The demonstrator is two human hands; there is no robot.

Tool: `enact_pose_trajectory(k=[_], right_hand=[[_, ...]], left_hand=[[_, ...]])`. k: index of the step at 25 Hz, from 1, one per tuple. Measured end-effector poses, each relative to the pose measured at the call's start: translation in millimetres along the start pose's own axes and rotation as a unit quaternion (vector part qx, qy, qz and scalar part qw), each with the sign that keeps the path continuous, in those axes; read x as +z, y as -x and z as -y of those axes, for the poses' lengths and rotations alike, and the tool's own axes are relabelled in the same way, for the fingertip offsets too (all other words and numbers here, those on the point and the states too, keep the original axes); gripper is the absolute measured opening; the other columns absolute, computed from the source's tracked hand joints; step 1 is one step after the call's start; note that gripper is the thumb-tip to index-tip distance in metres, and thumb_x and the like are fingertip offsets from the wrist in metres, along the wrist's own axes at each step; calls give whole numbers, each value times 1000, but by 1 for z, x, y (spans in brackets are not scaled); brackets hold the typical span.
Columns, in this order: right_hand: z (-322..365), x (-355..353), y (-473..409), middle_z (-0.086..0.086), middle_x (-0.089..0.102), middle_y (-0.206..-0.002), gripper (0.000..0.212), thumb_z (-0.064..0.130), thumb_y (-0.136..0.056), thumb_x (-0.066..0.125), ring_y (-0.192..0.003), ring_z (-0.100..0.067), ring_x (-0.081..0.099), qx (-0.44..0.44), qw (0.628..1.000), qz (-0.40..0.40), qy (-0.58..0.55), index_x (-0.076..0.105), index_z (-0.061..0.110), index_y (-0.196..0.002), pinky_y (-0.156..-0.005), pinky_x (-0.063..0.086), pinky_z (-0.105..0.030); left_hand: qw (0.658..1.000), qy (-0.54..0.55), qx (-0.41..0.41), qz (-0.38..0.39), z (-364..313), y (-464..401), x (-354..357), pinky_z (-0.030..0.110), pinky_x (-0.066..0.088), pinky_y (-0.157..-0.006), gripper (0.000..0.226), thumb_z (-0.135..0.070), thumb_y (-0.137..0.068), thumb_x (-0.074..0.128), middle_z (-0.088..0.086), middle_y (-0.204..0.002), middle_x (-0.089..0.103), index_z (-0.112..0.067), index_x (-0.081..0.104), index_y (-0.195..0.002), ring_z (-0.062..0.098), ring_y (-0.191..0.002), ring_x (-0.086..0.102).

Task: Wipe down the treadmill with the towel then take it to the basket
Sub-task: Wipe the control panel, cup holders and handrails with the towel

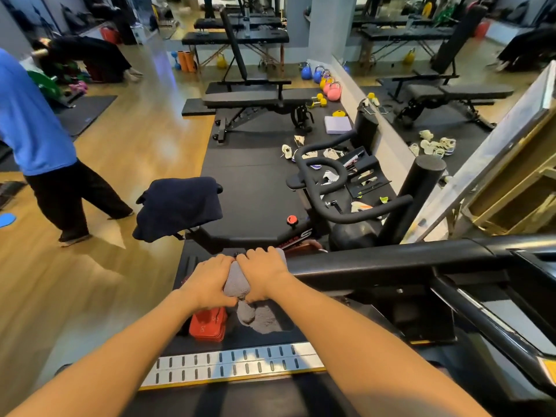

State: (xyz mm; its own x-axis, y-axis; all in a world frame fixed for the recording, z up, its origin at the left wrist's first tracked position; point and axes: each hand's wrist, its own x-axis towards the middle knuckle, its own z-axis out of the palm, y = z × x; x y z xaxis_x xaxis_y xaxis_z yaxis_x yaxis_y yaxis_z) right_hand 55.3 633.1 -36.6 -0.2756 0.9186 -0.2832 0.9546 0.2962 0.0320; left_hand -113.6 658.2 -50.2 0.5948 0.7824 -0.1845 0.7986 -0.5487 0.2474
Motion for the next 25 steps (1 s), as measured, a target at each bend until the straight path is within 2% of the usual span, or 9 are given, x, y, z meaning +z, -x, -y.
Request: enact_pose_trajectory(k=[3,11,15,19,22,25], right_hand=[[-31,2,16,-4,55,-127,96,60,-59,82,-118,-27,53,7,1000,3,-1,41,20,-136,-97,41,-48],[-170,11,113,-4,53,-134,98,67,-60,78,-124,-28,50,85,996,-17,-6,41,20,-137,-103,37,-49],[-226,17,157,-5,51,-135,98,70,-61,77,-125,-27,48,127,991,-34,7,40,22,-138,-102,37,-49],[-274,24,194,-3,50,-136,106,74,-58,76,-125,-27,48,162,986,-38,8,37,23,-141,-104,38,-48],[-292,29,208,-2,49,-135,110,80,-56,73,-124,-26,46,174,983,-45,21,36,23,-142,-106,35,-48],[-292,29,211,-3,48,-135,105,80,-61,70,-126,-25,44,163,985,-47,32,37,20,-140,-107,34,-47]], left_hand=[[999,-27,20,9,-32,-19,2,34,42,-84,79,-54,-62,76,2,-118,56,-17,50,-127,22,-104,54],[995,-14,97,5,-174,-95,19,34,46,-81,87,-62,-57,76,0,-113,53,-19,48,-128,19,-97,51],[990,-14,139,-6,-243,-126,23,35,47,-83,89,-57,-60,79,3,-118,52,-18,45,-132,22,-102,51],[985,-21,168,-17,-300,-153,29,40,48,-86,93,-61,-58,79,5,-118,51,-17,43,-132,25,-103,52],[983,-16,181,-16,-321,-165,31,40,47,-88,98,-60,-59,79,6,-120,50,-15,40,-137,26,-104,51],[980,-8,197,-21,-318,-167,33,41,46,-88,97,-65,-61,75,7,-119,52,-15,41,-137,26,-102,51]])
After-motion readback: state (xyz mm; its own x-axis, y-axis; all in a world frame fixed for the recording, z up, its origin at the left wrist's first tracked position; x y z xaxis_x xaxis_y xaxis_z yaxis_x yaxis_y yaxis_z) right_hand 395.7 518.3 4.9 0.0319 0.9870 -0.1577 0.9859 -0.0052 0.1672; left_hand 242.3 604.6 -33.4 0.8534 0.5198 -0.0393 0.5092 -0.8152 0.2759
